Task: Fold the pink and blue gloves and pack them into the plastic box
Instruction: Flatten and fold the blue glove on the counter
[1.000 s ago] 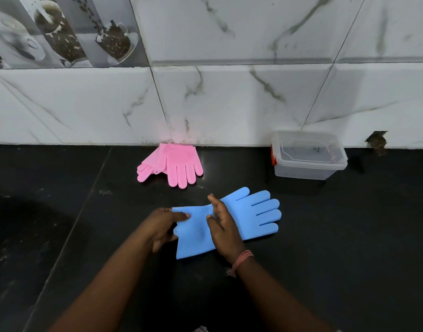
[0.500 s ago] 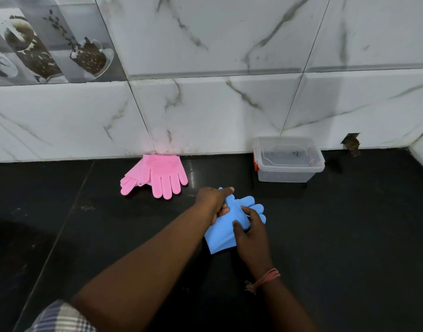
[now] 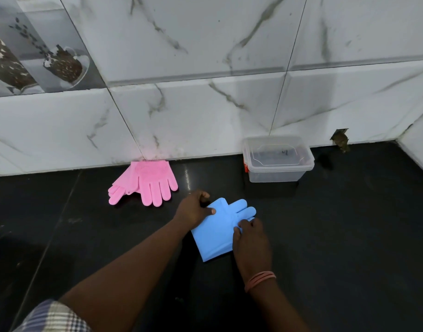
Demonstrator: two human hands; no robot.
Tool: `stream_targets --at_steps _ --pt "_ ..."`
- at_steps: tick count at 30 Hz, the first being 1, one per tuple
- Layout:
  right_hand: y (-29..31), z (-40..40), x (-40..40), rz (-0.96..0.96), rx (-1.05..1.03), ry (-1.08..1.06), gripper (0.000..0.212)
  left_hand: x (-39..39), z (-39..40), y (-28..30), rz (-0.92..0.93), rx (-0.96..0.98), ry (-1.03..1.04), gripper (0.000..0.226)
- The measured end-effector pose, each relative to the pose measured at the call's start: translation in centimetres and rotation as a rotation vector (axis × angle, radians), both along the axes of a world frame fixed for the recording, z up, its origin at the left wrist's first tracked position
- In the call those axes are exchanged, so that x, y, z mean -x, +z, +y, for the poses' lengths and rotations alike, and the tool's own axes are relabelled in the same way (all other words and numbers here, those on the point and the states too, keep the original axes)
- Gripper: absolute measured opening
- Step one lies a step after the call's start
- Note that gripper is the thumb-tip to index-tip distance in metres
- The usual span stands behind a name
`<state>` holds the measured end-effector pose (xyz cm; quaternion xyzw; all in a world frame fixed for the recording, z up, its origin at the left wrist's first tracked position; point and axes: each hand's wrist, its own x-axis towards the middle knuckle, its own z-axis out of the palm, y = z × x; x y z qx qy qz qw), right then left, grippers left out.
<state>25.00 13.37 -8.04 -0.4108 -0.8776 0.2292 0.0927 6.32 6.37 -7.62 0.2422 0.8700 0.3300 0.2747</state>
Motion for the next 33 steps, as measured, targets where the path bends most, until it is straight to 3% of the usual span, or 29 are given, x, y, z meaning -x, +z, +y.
stream_targets --at_steps 4,6,10,16,19,22,26,28,33 --pt "0.6 0.0 -0.1 0.0 0.006 0.003 0.018 0.7 0.9 0.4 -0.15 0.072 -0.028 0.053" --pt "1.0 -0.1 0.0 0.001 0.012 0.008 0.015 1.3 1.0 1.5 -0.293 0.158 -0.049 0.046" --pt "1.7 -0.5 0.2 0.023 -0.017 0.057 0.024 1.7 0.4 4.1 -0.576 0.254 -0.087 0.054" --pt "5.4 -0.8 -0.1 0.354 0.234 -0.131 0.05 -1.4 -1.2 7.8 -0.294 0.123 -0.211 0.034" --pt "7.4 -0.3 -0.4 0.439 0.32 -0.179 0.05 -4.0 -1.5 9.3 -0.018 0.062 -0.232 0.024" --pt "8.7 -0.2 0.0 0.624 0.698 -0.213 0.047 -7.3 -1.5 10.2 0.364 -0.003 -0.189 0.026" --pt "8.7 -1.1 0.2 0.837 1.101 -0.242 0.042 -11.3 -2.0 9.0 0.62 -0.076 -0.245 0.035" --pt "7.7 -1.0 -0.3 0.907 1.132 -0.292 0.043 -12.1 -2.3 8.6 0.591 -0.098 -0.241 0.04" --pt "5.6 0.4 -1.7 0.959 1.126 -0.345 0.026 -12.9 -3.6 8.4 0.187 -0.277 -0.214 0.021"
